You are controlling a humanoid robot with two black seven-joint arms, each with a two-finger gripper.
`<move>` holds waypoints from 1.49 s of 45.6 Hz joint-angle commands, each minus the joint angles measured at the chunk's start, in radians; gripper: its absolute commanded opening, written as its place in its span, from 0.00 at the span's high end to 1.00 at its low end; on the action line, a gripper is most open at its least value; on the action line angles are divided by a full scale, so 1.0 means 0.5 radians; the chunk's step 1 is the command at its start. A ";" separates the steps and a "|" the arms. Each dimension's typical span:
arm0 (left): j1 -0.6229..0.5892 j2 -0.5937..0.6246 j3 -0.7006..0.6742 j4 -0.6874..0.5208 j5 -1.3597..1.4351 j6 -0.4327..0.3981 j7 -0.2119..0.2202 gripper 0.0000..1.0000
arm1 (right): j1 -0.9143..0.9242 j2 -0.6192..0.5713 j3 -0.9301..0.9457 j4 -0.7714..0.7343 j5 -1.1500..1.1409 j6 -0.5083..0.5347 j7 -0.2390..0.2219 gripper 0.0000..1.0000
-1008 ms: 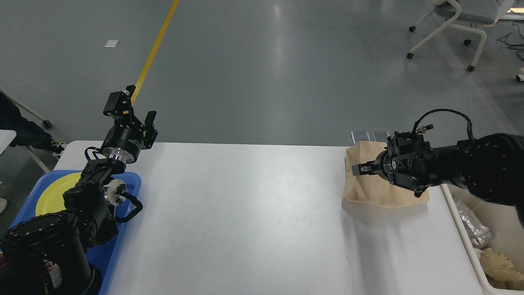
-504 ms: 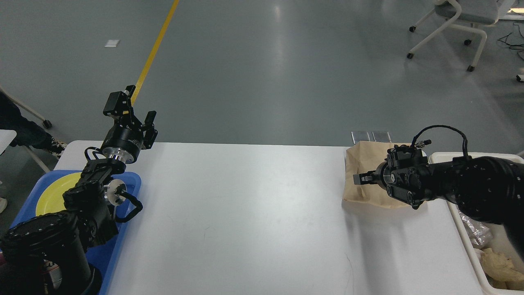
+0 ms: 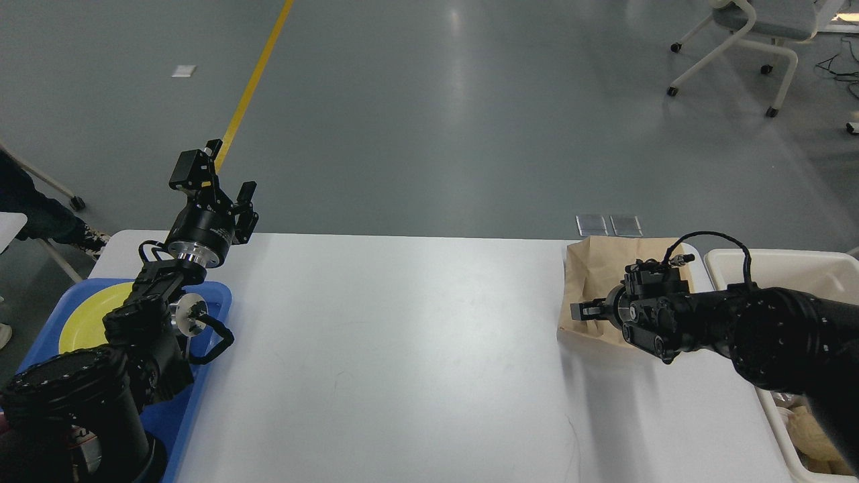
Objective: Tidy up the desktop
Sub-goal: 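Lift the paper bag and carry it over the bin, then drop the paper bag into the bin and withdraw the right gripper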
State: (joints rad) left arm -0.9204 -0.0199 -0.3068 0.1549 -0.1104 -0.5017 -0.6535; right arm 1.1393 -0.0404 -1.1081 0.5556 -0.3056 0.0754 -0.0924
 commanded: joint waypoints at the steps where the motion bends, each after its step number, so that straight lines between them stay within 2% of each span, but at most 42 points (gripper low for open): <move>1: 0.000 0.000 0.000 0.000 0.000 0.000 0.000 0.04 | -0.002 -0.002 0.010 0.027 0.074 0.021 -0.002 1.00; 8: 0.000 0.000 0.000 0.000 0.000 0.000 0.000 0.04 | 0.019 -0.033 0.032 0.067 0.283 0.000 0.001 1.00; 17: 0.000 0.000 0.000 0.000 0.000 0.000 0.000 0.04 | 0.179 -0.183 0.059 0.327 0.271 0.000 0.010 1.00; 24: 0.000 0.000 0.000 0.000 0.000 0.000 0.000 0.04 | 0.344 -0.355 0.219 0.542 0.268 0.000 0.016 1.00; 37: 0.000 0.000 0.000 0.000 0.000 0.000 0.000 0.04 | 0.988 -0.839 0.348 1.183 0.264 0.024 0.025 1.00; 44: 0.000 0.000 0.000 0.000 0.000 0.000 0.000 0.04 | 1.390 -1.103 0.342 1.420 0.264 0.085 0.025 1.00; 54: 0.000 0.000 0.000 0.000 0.000 0.000 0.000 0.04 | 1.759 -1.306 0.323 1.472 0.277 0.346 0.019 1.00; 63: 0.000 0.000 0.000 0.000 0.000 0.000 0.000 0.04 | 1.719 -1.343 0.127 1.316 0.252 0.245 0.013 1.00; 68: 0.000 0.000 0.000 0.000 0.000 0.000 0.000 0.04 | 1.496 -1.343 -0.051 1.120 0.252 0.129 0.013 1.00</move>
State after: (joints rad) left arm -0.9204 -0.0199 -0.3068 0.1551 -0.1104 -0.5016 -0.6535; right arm 1.9858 -0.7115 -1.0493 1.2068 -0.1784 0.1943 -0.0857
